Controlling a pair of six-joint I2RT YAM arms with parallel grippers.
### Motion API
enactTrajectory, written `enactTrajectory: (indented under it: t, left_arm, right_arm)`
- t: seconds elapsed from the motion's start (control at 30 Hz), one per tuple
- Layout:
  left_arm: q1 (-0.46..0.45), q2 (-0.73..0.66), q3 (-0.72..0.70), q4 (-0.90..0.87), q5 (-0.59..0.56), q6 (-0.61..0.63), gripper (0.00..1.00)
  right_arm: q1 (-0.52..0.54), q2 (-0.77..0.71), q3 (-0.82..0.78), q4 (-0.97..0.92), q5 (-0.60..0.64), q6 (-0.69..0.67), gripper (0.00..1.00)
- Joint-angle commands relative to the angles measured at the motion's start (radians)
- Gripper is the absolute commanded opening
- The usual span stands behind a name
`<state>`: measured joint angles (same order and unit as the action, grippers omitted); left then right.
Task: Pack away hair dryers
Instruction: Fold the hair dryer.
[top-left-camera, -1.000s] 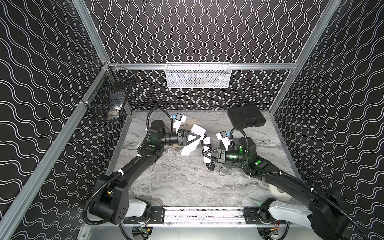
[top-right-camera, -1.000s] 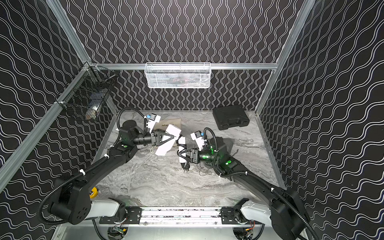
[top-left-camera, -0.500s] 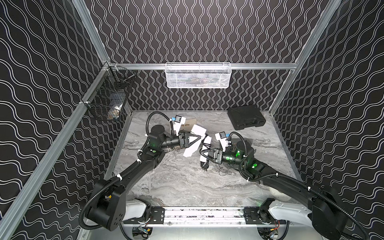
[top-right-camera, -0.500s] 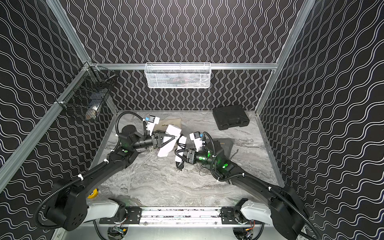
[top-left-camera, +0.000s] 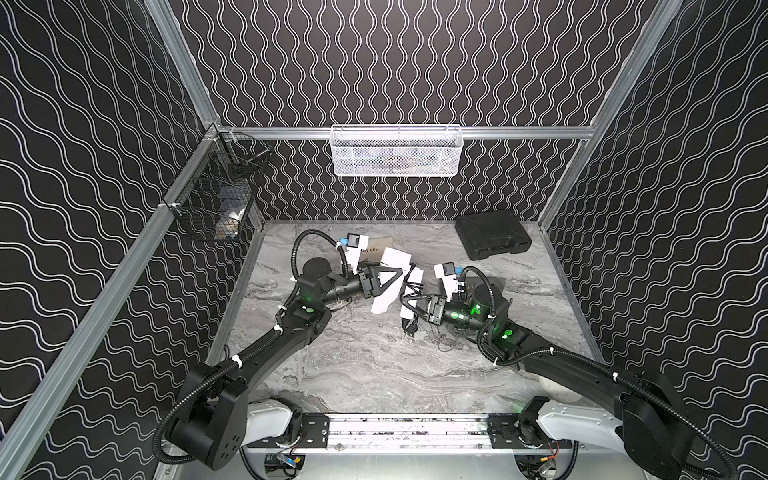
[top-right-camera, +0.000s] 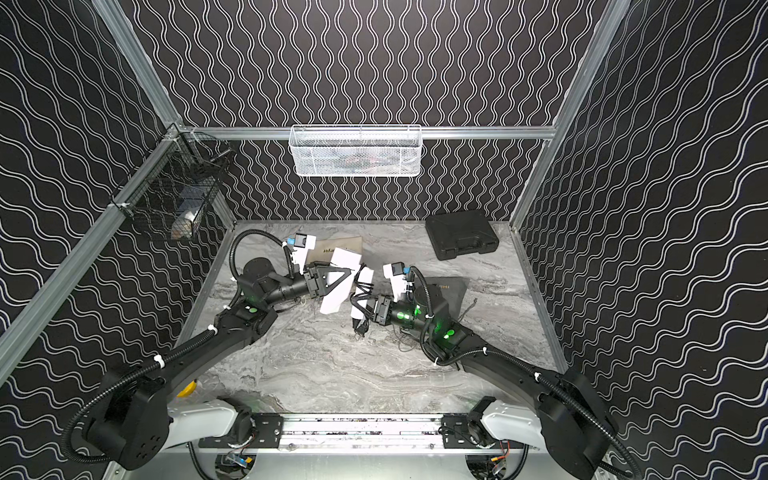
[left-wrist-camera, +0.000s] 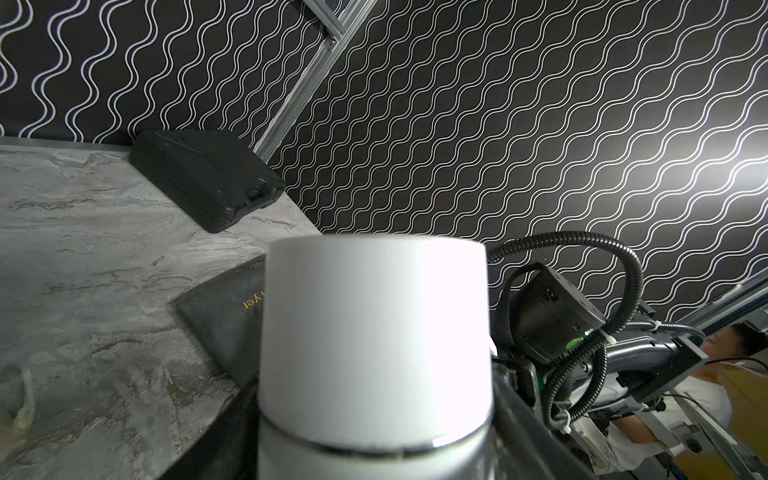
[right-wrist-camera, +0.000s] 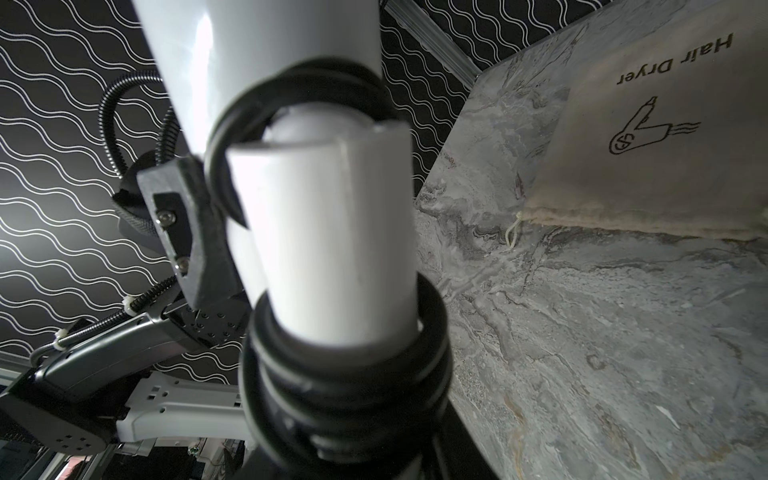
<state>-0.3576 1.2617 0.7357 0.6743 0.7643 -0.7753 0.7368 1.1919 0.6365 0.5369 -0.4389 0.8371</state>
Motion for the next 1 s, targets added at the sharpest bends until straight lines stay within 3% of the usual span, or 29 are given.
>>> enactTrajectory:
  t: [0.0,0.53,0.73,0.83,0.97]
  left_arm:
    - [-0.026,-0.002,-0.014,0.070,0.015,-0.032,0.00]
    - [-0.063,0.012,-0.031,0.087,0.020,-0.042,0.00]
    - [-0.054,-0.025,0.036,-0.146,0.013,0.083,0.00]
    - [-0.029,-0.022,0.052,-0.173,0.013,0.070,0.00]
    - [-0.012,-0.005,0.074,-0.166,0.015,0.027,0.00]
  right_arm:
    - [0.020,0.013,0.039,0.227,-0.021,0.035,0.10]
    - [0.042,0.035,0.069,0.195,-0.014,-0.002,0.11]
    - [0.020,-0.074,0.005,0.032,0.086,-0.043,0.27]
    - [-0.011,-0.135,-0.020,-0.033,0.094,-0.049,0.34]
    - [-0.057,-0.225,-0.043,-0.091,0.091,-0.047,0.51]
